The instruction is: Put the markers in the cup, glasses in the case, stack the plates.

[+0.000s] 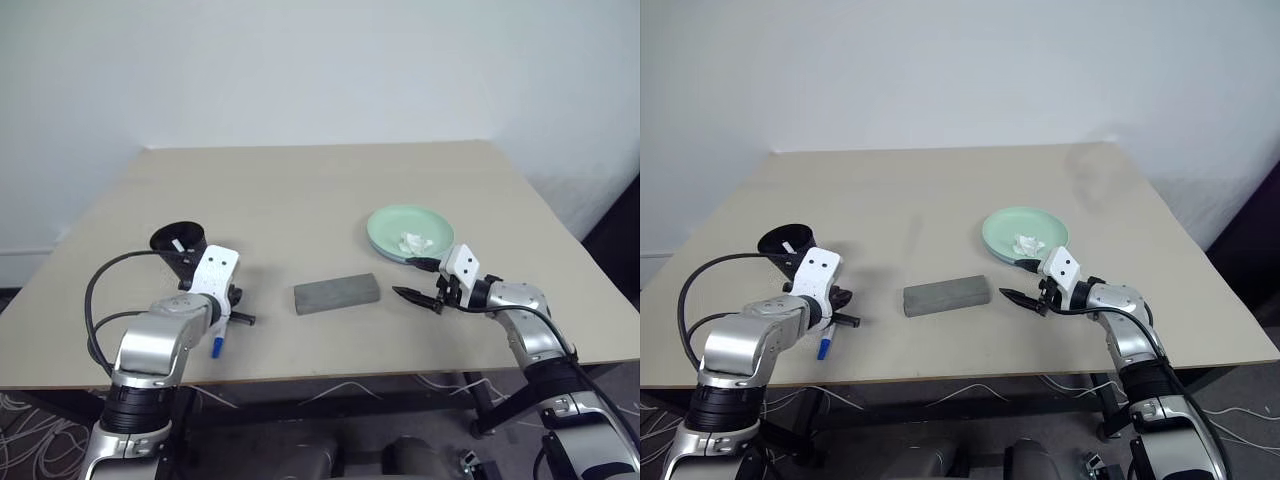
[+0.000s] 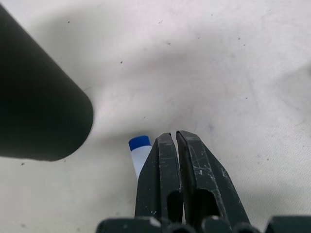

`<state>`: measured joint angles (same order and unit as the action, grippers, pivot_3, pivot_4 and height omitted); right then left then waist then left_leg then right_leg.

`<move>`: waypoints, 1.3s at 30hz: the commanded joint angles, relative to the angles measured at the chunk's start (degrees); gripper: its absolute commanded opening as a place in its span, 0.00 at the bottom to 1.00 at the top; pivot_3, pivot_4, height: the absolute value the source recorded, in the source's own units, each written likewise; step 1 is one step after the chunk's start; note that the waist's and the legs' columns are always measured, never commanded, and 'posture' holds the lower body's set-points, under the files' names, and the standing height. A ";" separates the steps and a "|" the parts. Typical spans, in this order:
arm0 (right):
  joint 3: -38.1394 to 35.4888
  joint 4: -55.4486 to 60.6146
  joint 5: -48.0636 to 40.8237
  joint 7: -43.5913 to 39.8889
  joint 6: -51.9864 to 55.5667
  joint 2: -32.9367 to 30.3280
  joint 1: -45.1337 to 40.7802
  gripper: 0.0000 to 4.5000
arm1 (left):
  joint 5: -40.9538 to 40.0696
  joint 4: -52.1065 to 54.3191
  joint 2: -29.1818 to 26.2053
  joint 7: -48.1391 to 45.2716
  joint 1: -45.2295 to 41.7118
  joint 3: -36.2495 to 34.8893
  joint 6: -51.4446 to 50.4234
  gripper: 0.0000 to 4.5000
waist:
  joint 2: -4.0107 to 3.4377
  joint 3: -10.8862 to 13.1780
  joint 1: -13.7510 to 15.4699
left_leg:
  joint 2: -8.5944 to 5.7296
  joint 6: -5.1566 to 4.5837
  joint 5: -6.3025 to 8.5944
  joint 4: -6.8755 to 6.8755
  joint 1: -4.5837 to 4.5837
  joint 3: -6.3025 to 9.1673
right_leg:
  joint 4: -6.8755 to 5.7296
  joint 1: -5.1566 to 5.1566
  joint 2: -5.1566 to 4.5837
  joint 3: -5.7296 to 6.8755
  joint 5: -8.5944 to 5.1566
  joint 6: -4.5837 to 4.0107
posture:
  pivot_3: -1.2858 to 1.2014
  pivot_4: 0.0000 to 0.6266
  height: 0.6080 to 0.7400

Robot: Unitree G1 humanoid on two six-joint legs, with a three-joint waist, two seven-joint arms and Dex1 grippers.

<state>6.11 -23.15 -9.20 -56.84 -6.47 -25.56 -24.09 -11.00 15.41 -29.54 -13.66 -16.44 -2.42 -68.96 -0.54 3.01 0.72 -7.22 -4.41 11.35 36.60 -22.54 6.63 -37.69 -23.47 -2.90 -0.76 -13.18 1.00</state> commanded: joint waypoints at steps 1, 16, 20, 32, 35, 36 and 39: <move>-0.82 1.03 -0.31 0.27 -1.04 0.06 -1.38 0.78 | 0.97 1.23 -0.02 1.17 -0.88 -2.11 0.81 0.09 | 0.00 0.00 0.00 | 0.00 0.00 0.00 -0.01 0.00 0.00 | 0.00 -0.01 0.00 0.00 0.00 0.00 | 0.52 0.00 0.96; -0.80 0.37 -0.02 0.61 -1.37 0.22 -1.49 0.78 | 1.96 -0.27 7.47 6.76 -2.14 -6.14 -8.19 0.43 | 0.01 0.00 0.02 | 0.00 0.00 0.00 0.01 0.01 0.00 | 0.00 0.03 -0.01 0.01 0.00 0.01 | 0.52 0.00 0.96; -0.84 0.38 0.02 0.73 -1.42 0.13 -1.46 0.78 | 1.99 -1.26 8.55 7.51 -1.98 -7.64 -8.52 0.43 | 0.01 0.00 0.01 | 0.00 0.00 0.00 0.01 0.03 0.00 | 0.00 0.04 -0.01 0.02 0.00 0.01 | 0.52 0.00 0.96; -0.79 -0.06 0.15 0.87 -1.58 0.27 -1.82 0.78 | 2.34 0.03 6.00 5.22 -2.21 -3.73 -3.34 0.03 | 0.01 0.00 -0.02 | 0.00 0.01 0.00 0.01 0.03 0.00 | -0.01 0.03 0.00 0.01 0.00 0.00 | 0.52 0.00 0.96; -0.73 -0.35 0.23 0.94 -1.74 0.39 -2.03 0.78 | 5.38 0.91 1.06 1.38 -2.94 3.36 9.60 0.03 | 0.03 0.02 0.02 | 0.00 0.02 -0.01 0.01 0.01 0.00 | -0.01 0.01 -0.01 0.02 0.01 0.00 | 0.52 0.00 0.96; -0.72 -0.45 0.25 0.96 -1.80 0.43 -2.12 0.78 | 6.42 0.51 0.23 0.79 -3.51 4.37 15.04 0.03 | 0.01 0.03 0.06 | 0.00 0.03 -0.02 -0.01 0.02 0.00 | 0.00 0.02 -0.02 0.02 0.00 -0.01 | 0.52 0.00 0.96; -0.70 -0.52 0.31 0.99 -1.91 0.52 -2.22 0.78 | 7.28 -2.00 0.61 0.36 -5.51 3.42 27.65 0.03 | 0.01 0.03 0.16 | -0.01 0.03 -0.02 -0.01 0.00 0.00 | 0.05 0.04 -0.07 0.04 0.00 -0.02 | 0.52 0.00 0.96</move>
<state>6.14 -24.32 -8.69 -56.18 -7.24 -25.11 -24.42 -5.00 13.46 -29.05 -12.95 -19.44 1.87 -48.84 -0.52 3.04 0.88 -7.24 -4.39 11.34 36.59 -22.56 6.62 -37.62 -23.44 -2.97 -0.73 -13.19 0.98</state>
